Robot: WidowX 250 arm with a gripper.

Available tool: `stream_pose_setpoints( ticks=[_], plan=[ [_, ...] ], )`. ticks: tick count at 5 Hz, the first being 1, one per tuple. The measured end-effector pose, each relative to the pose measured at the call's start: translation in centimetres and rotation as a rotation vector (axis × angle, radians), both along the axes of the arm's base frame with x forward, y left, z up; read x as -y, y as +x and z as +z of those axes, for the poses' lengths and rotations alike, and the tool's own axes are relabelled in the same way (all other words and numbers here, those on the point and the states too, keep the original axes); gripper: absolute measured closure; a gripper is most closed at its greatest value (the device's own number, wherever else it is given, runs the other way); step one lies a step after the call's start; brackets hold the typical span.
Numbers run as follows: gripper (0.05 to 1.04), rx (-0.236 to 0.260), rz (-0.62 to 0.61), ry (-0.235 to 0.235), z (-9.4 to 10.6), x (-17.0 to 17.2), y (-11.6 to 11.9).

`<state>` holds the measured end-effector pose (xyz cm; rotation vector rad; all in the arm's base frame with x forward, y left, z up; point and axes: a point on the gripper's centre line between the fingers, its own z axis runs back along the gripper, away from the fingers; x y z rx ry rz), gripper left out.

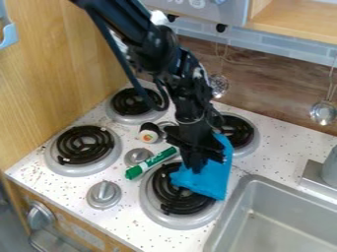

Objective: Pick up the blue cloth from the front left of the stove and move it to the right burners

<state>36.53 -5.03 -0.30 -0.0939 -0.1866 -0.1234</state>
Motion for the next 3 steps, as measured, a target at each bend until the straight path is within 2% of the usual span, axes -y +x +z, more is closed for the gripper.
stream_pose_setpoints(
  ticks=[1, 3],
  plan=[
    [0.988, -0.006, 0.011, -0.007, -1.0, 0.9, 1.9],
    [0.966, 0.038, 0.004, -0.033, -1.1, 2.5, 5.3]
  ],
)
